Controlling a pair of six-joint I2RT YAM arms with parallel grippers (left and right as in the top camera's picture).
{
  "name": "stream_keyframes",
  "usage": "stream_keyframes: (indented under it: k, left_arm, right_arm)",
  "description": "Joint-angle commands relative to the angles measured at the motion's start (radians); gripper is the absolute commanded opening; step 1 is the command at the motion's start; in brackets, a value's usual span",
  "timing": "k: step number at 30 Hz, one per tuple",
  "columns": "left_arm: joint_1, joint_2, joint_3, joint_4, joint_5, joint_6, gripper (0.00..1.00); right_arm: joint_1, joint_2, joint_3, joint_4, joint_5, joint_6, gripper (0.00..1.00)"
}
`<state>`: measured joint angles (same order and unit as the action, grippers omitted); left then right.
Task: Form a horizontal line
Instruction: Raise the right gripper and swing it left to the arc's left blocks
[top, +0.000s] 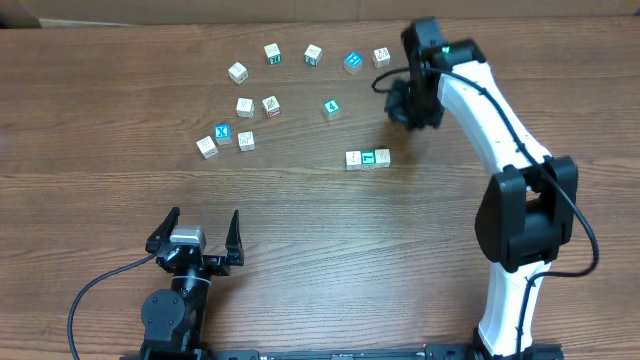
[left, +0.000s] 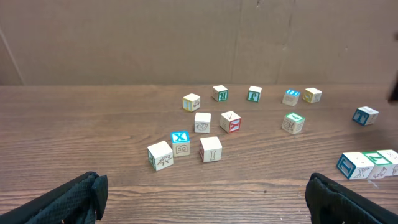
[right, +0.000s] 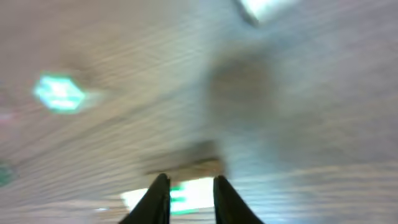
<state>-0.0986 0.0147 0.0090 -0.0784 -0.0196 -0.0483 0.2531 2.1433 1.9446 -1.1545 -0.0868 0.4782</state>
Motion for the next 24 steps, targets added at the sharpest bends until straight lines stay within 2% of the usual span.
stream_keyframes:
  k: [1, 2, 3, 8, 17, 24]
  left_arm:
    - [-0.005, -0.009, -0.004, 0.003, -0.006, 0.019, 0.99]
    - [-0.005, -0.009, -0.004, 0.003, -0.006, 0.019, 1.00]
    - [-0.005, -0.009, -0.004, 0.003, -0.006, 0.019, 1.00]
    - [-0.005, -0.009, -0.004, 0.003, -0.006, 0.019, 1.00]
    - [-0.005, -0.009, -0.004, 0.003, -0.006, 0.019, 0.99]
    - [-0.005, -0.009, -0.004, 0.003, -0.006, 0.019, 1.00]
  right_arm:
    - [0.053, -0.045, 0.061, 0.041, -0.076, -0.023, 0.29]
    - [0.074, -0.045, 0.061, 0.068, -0.076, -0.023, 0.38]
    - [0.095, -0.045, 0.061, 0.091, -0.076, -0.023, 0.43]
    - [0.203, -0.031, 0.058, 0.187, -0.072, -0.023, 0.56]
    - [0.414, 0.037, 0.058, 0.363, 0.095, -0.025, 0.62]
    - [0.505, 0.115, 0.058, 0.467, 0.219, -0.043, 0.67]
